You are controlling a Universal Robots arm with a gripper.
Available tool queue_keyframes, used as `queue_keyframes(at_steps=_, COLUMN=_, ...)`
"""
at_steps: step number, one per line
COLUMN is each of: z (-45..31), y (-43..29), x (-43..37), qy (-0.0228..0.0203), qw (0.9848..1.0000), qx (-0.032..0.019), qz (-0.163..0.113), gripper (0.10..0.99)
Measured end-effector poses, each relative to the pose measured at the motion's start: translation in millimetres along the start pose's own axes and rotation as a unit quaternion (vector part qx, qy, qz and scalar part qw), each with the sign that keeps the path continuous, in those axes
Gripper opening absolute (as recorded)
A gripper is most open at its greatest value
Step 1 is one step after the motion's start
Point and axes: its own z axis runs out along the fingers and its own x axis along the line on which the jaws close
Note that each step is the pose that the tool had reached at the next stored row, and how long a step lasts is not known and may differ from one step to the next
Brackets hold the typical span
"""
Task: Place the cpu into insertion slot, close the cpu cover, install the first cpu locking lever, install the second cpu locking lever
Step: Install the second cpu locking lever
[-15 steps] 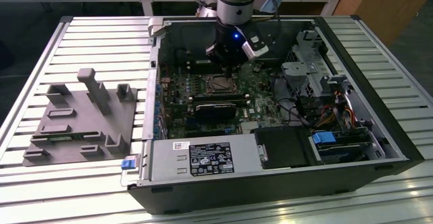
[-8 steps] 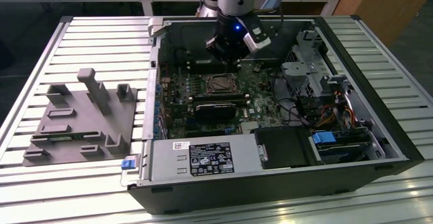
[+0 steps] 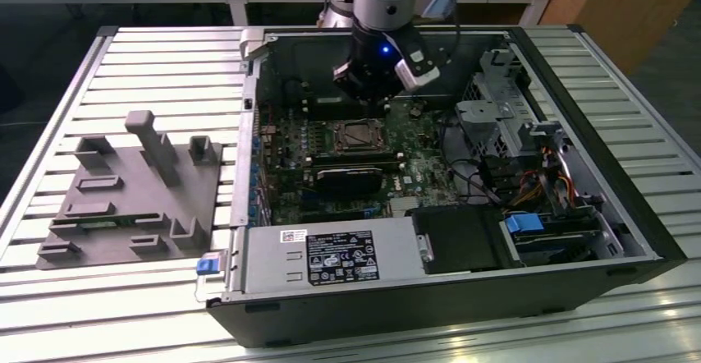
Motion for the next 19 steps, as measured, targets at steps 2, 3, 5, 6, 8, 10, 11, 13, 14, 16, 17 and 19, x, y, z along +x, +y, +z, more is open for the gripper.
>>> queue_keyframes(at_steps=2, z=-0.2, y=-5.9, x=0.1, qy=0.0001, qw=1.0000, qx=-0.0003, qz=0.000, gripper=0.106)
queue_keyframes(at_steps=3, z=-0.3, y=-8.5, x=0.2, qy=0.0001, qw=1.0000, qx=-0.0003, qz=0.000, gripper=0.106)
queue_keyframes(at_steps=5, z=-0.4, y=-12.8, x=0.2, qy=0.0001, qw=1.0000, qx=-0.0003, qz=0.000, gripper=0.106)
queue_keyframes(at_steps=6, z=-0.3, y=-14.4, x=0.3, qy=0.0001, qw=1.0000, qx=-0.0003, qz=0.000, gripper=0.106)
queue_keyframes(at_steps=8, z=-0.1, y=-16.9, x=0.3, qy=0.0003, qw=1.0000, qx=-0.0003, qz=0.000, gripper=0.106)
queue_keyframes(at_steps=10, z=0.4, y=-19.7, x=0.4, qy=0.0018, qw=1.0000, qx=-0.0003, qz=0.000, gripper=0.106)
queue_keyframes(at_steps=11, z=0.7, y=-21.4, x=0.4, qy=0.0028, qw=1.0000, qx=-0.0003, qz=0.000, gripper=0.106)
queue_keyframes(at_steps=13, z=1.8, y=-24.5, x=0.5, qy=0.0035, qw=1.0000, qx=-0.0004, qz=0.000, gripper=0.106)
queue_keyframes(at_steps=14, z=2.3, y=-25.9, x=0.5, qy=0.0037, qw=1.0000, qx=-0.0003, qz=0.000, gripper=0.106)
queue_keyframes(at_steps=16, z=3.0, y=-30.2, x=0.6, qy=0.0038, qw=1.0000, qx=-0.0004, qz=0.000, gripper=0.106)
queue_keyframes(at_steps=17, z=3.1, y=-32.0, x=0.7, qy=0.0038, qw=1.0000, qx=-0.0004, qz=0.000, gripper=0.106)
queue_keyframes(at_steps=19, z=3.1, y=-35.4, x=0.7, qy=0.0039, qw=1.0000, qx=-0.0003, qz=0.000, gripper=0.106)
